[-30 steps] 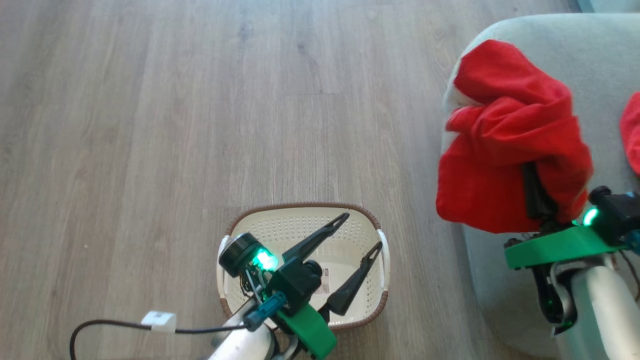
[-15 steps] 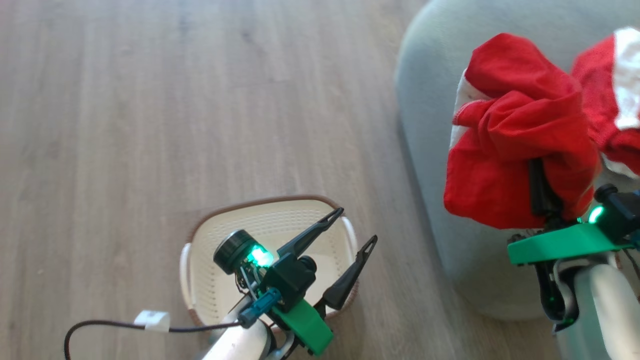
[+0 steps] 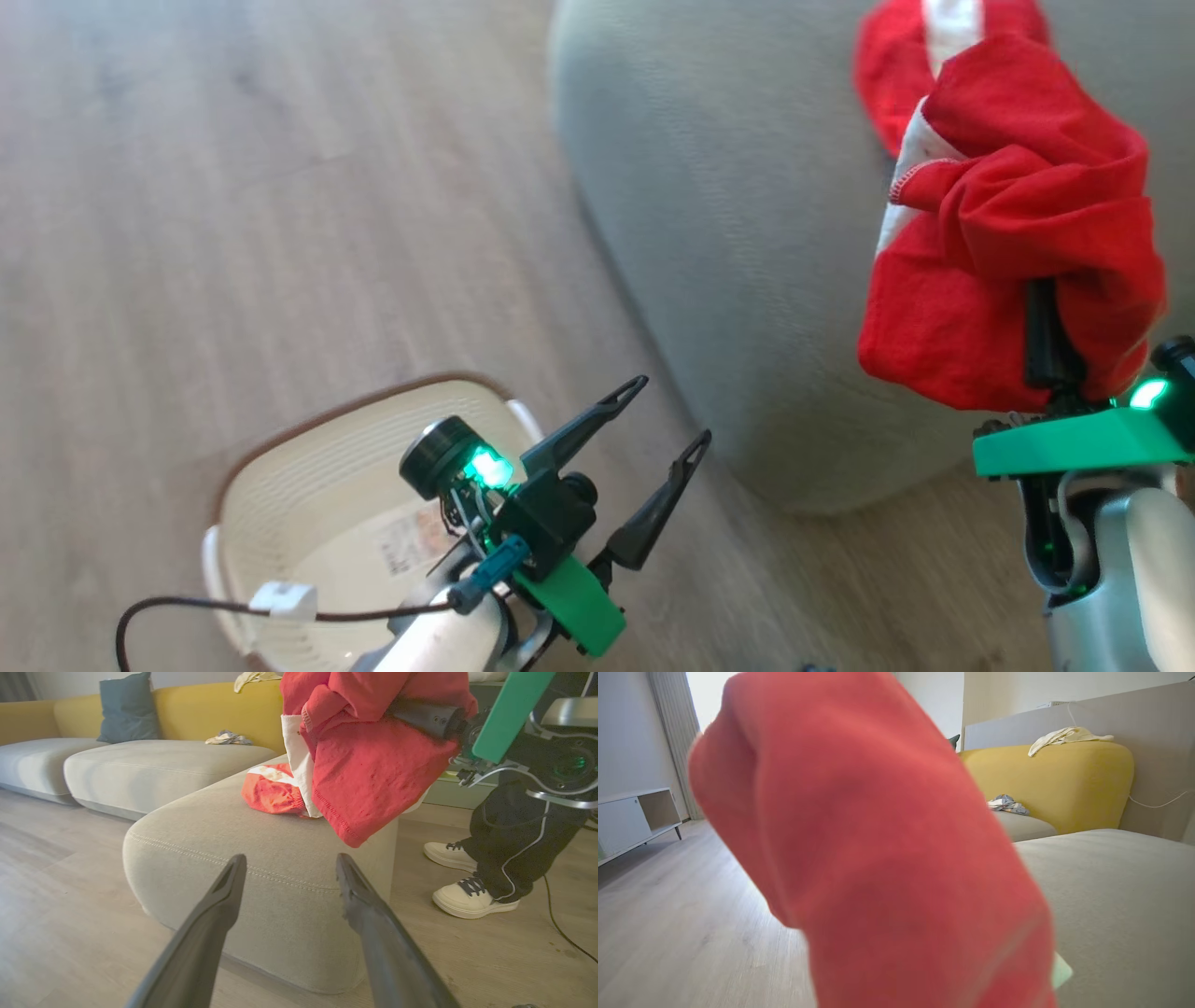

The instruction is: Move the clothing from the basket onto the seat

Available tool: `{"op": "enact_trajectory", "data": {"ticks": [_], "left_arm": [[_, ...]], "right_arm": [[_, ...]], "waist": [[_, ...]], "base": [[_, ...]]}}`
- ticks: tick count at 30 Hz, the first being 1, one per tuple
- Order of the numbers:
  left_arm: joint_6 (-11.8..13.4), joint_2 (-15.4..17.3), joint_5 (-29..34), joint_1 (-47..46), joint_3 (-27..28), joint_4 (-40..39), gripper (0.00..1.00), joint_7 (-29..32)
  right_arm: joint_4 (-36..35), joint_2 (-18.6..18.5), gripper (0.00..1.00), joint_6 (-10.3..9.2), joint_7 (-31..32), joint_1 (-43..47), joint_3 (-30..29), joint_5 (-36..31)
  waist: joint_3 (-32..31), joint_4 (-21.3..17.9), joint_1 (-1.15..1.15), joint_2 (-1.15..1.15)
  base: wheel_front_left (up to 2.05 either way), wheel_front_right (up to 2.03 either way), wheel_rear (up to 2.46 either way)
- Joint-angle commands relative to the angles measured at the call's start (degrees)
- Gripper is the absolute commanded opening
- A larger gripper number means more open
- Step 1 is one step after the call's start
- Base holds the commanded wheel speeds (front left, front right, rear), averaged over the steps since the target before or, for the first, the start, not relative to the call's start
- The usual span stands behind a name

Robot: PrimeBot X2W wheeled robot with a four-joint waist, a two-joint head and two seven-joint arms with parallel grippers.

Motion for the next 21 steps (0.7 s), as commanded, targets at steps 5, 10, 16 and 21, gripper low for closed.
{"op": "enact_trajectory", "data": {"ticks": [5,10,16,21], "left_arm": [[-0.06,0.39,0.99,-3.04,-0.05,-2.42,1.00,-0.28],[-0.06,0.69,0.51,-4.21,-2.50,-1.96,1.00,-0.28],[-0.06,0.79,0.07,-4.61,-3.40,-1.58,1.00,-0.28],[-0.06,0.75,0.12,-4.11,-2.33,-1.74,1.00,-0.28]], "right_arm": [[-2.79,0.85,0.00,-0.01,-0.13,-0.80,-1.12,0.41],[-3.92,1.82,0.00,-0.01,-0.13,0.82,-4.18,0.42],[-4.64,2.30,0.00,-0.01,-0.13,0.77,-5.81,0.19],[-5.08,0.86,0.00,-0.01,-0.13,-1.80,-6.78,0.06]], "waist": [[2.26,-6.96,0.00,0.00],[2.79,-7.57,0.00,0.00],[2.94,-7.57,0.00,0.00],[3.21,-7.21,0.00,0.00]], "base": [[0.00,0.00,0.00],[0.00,0.00,0.00],[0.00,0.00,0.00],[0.00,0.00,0.00]]}}
